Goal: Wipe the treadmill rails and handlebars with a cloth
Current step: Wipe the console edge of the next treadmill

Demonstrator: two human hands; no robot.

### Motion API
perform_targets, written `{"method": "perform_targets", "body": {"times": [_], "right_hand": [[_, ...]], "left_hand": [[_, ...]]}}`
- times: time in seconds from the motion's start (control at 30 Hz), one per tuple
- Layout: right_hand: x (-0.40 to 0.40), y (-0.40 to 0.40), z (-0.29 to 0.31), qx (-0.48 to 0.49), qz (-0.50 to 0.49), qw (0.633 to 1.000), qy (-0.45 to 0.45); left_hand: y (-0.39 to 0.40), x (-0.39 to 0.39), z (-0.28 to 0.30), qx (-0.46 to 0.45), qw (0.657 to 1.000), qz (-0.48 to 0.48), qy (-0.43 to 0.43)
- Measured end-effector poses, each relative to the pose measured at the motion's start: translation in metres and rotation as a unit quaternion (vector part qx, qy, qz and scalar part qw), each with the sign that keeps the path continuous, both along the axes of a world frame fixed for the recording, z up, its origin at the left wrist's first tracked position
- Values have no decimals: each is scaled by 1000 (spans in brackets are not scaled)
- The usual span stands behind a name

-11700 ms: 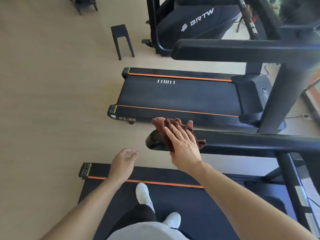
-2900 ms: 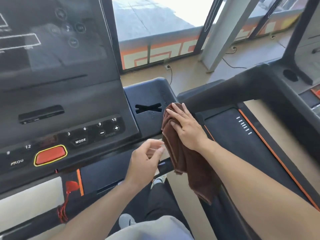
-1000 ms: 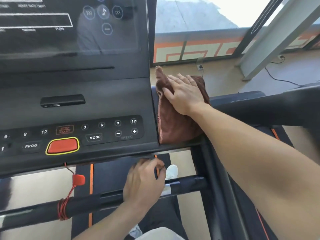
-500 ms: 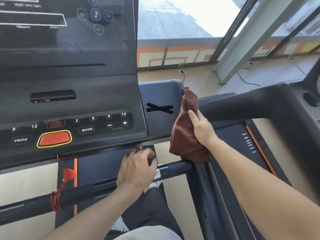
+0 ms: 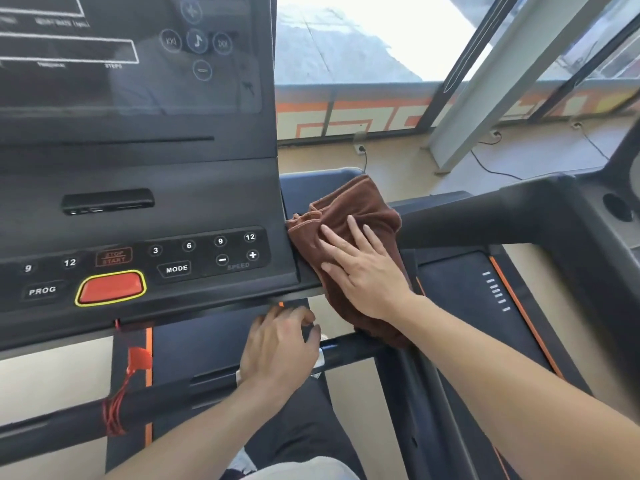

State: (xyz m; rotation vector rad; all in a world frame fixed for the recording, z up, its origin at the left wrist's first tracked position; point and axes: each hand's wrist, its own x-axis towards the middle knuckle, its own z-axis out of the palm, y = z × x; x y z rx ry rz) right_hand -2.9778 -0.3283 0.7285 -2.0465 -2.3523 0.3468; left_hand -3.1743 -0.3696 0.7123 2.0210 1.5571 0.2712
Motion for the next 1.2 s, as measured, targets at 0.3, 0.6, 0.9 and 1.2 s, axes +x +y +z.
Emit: {"method": "perform_targets", "body": {"times": [0.3,0.6,0.9,1.2], "right_hand": [[-3,78,0,-12,60,998,6],[37,136,3,-30,-159,983,85],[50,34,8,-89,-421,813,392],[20,-140,20,-102,-535,696,467]], "left_hand": [[3,4,-5,-30,999,5,16],[4,2,3,-62,998,8,5],[-2,-20,-1,-36,993,-71,-93],[-69,-39,-16,68,956,-190,-214]]}}
